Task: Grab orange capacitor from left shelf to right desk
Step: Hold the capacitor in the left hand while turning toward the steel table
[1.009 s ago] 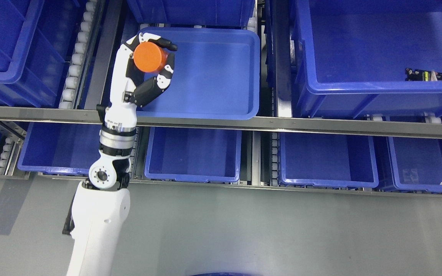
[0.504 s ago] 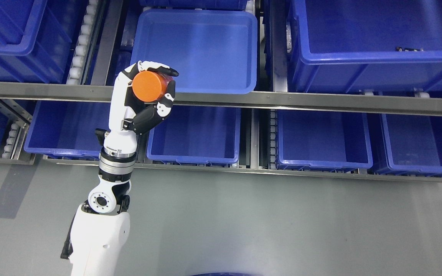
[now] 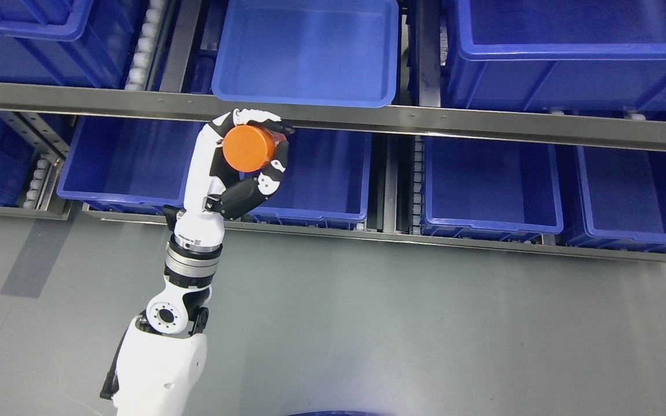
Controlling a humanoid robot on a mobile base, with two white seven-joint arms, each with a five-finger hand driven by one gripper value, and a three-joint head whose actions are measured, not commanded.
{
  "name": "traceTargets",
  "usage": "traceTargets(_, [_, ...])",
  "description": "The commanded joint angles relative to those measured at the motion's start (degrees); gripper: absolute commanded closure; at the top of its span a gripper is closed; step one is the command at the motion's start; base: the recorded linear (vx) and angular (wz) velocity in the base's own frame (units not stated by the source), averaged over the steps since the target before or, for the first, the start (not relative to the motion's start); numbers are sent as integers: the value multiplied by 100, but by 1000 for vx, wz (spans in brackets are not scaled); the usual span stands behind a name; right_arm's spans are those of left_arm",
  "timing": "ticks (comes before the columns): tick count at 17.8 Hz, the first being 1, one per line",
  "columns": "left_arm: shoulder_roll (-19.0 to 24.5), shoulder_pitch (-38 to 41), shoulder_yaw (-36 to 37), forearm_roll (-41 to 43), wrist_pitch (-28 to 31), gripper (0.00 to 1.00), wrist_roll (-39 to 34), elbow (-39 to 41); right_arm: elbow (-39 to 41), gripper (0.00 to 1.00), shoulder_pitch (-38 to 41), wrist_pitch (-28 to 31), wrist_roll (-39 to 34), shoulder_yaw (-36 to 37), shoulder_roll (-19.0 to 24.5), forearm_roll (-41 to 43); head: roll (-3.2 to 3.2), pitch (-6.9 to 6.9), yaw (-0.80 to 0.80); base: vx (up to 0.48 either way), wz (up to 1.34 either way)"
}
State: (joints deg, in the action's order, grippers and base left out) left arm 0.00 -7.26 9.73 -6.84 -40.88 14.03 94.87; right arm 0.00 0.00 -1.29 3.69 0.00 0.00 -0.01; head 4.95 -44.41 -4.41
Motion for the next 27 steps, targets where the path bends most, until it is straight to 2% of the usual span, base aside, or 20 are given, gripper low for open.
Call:
traceTargets(1, [100, 49, 731, 8, 124, 98, -14, -29, 100, 0, 123, -3, 0, 62, -100, -34, 0, 0, 0, -65, 163])
traceTargets(11, [100, 49, 987, 8, 229, 98, -14, -285, 100, 0, 123, -3, 0, 62, -100, -34, 0, 0, 0, -29, 46])
traceTargets(27, [100, 40, 1066, 8, 300, 98, -14, -293, 100, 0, 131, -3, 0, 62, -100, -34, 0, 0, 0, -22, -560])
